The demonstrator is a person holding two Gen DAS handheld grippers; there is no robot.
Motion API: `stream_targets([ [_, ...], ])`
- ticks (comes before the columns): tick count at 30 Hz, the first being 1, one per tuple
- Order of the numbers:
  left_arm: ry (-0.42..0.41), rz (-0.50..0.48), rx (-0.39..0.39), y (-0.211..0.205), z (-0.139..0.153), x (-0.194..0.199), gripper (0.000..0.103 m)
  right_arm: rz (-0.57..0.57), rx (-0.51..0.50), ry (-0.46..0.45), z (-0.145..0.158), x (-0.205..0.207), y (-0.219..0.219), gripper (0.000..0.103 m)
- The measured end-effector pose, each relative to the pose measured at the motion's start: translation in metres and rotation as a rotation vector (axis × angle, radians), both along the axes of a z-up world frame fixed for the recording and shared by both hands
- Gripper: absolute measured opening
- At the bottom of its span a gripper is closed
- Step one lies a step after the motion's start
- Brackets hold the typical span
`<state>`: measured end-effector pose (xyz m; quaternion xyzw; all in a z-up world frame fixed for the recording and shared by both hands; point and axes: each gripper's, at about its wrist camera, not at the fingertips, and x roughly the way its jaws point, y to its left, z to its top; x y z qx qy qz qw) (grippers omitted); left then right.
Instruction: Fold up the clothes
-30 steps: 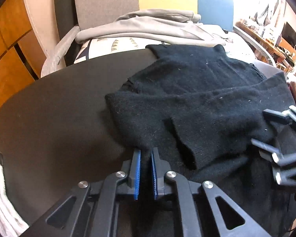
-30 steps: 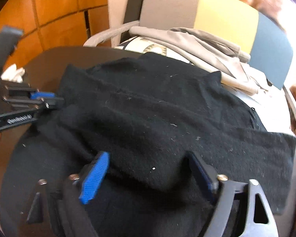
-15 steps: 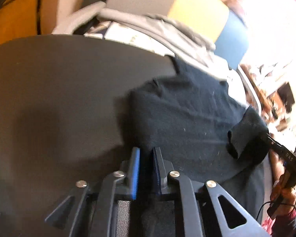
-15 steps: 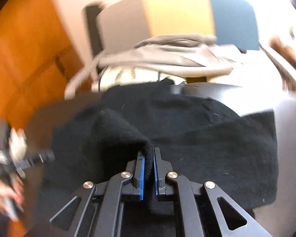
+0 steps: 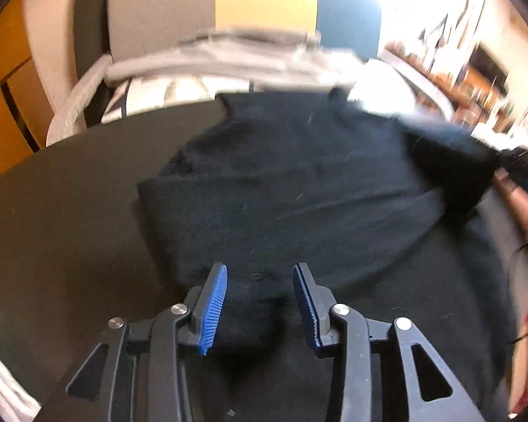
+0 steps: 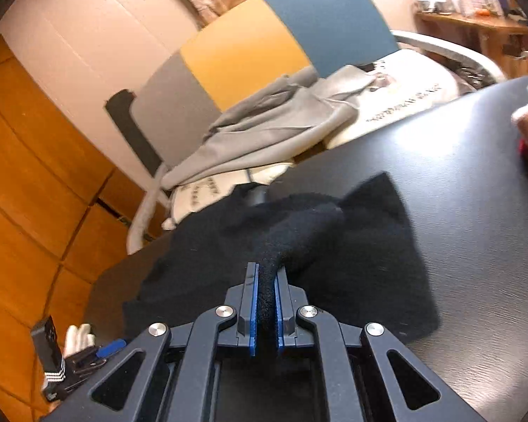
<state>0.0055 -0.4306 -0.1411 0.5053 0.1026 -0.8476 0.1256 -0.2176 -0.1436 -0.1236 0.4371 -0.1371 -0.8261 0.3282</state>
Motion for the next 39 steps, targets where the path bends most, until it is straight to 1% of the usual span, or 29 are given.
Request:
stream_targets([
  [1,-0.037,0.008,-0.015,-0.001,-0.008,-0.005,0.045,-0.020,0.021,0.005,-0.002,0.000,0.006,0.008],
  [3,-0.033,0.019,-0.021,-0.003,-0.008,-0.004,0.049,-0.076,0.080,0.027,-0.006,0.000,0.018,0.008],
  [6,-0.028,0.035,-0.028,-0.005,-0.008,-0.001,0.048,-0.148,0.099,0.017,-0.013,-0.004,0.043,0.008],
  [8,-0.024,0.046,-0.033,-0.007,-0.008,0.000,0.038,-0.189,0.065,-0.007,-0.019,-0.005,0.062,0.008],
  [9,-0.022,0.052,-0.036,-0.008,-0.008,0.001,0.018,-0.202,0.039,-0.019,-0.022,-0.007,0.069,0.008],
  [10,-0.020,0.057,-0.039,-0.008,-0.008,0.002,0.005,-0.216,0.021,-0.025,-0.023,-0.006,0.076,0.008],
  [12,-0.016,0.068,-0.044,-0.010,-0.009,0.003,0.004,-0.250,0.004,-0.031,-0.024,-0.003,0.090,0.012],
  [14,-0.012,0.079,-0.049,-0.012,-0.009,0.005,0.003,-0.286,-0.002,-0.033,-0.025,0.000,0.104,0.012],
  [18,-0.003,0.104,-0.060,-0.015,-0.009,0.008,0.002,-0.320,0.026,-0.025,-0.024,0.008,0.118,0.012],
  [21,0.018,0.175,-0.076,-0.026,-0.001,0.020,0.001,-0.347,0.051,0.011,-0.019,0.014,0.125,0.012],
  [22,0.052,0.195,-0.045,-0.031,0.005,0.026,0.001,-0.357,0.059,0.026,-0.017,0.016,0.128,0.012],
  [24,0.103,0.210,-0.037,-0.034,0.018,0.034,0.001,-0.375,0.081,0.085,-0.007,0.022,0.129,0.012],
  [26,0.117,0.211,-0.039,-0.036,0.027,0.036,0.001,-0.361,0.097,0.142,0.004,0.028,0.124,0.012],
  [27,0.106,0.208,-0.044,-0.037,0.026,0.035,0.001,-0.340,0.103,0.151,0.008,0.029,0.119,0.013],
  [28,0.092,0.205,-0.051,-0.038,0.024,0.034,0.001,-0.315,0.106,0.155,0.010,0.030,0.113,0.015],
  [29,0.066,0.206,-0.060,-0.039,0.017,0.033,0.001,-0.284,0.104,0.153,0.012,0.031,0.106,0.021],
  [30,0.039,0.206,-0.070,-0.041,0.011,0.031,0.002,-0.262,0.105,0.157,0.013,0.032,0.101,0.033],
  [31,0.015,0.209,-0.079,-0.043,0.004,0.030,0.002,-0.257,0.120,0.172,0.015,0.034,0.095,0.040],
  [33,-0.023,0.235,-0.100,-0.049,-0.009,0.035,0.002,-0.273,0.185,0.225,0.023,0.036,0.086,0.059],
  [34,-0.034,0.246,-0.103,-0.052,-0.015,0.037,0.002,-0.297,0.230,0.236,0.025,0.034,0.086,0.063],
  [35,-0.013,0.249,-0.079,-0.055,-0.013,0.041,0.002,-0.341,0.274,0.227,0.027,0.030,0.090,0.066],
  [37,0.035,0.249,-0.028,-0.058,-0.007,0.048,0.002,-0.401,0.256,0.192,0.028,0.026,0.103,0.066],
  [38,0.049,0.245,-0.011,-0.059,-0.005,0.049,0.002,-0.384,0.213,0.184,0.031,0.026,0.105,0.066],
  [39,0.069,0.241,0.008,-0.059,-0.003,0.052,0.003,-0.315,0.163,0.170,0.032,0.026,0.100,0.066],
])
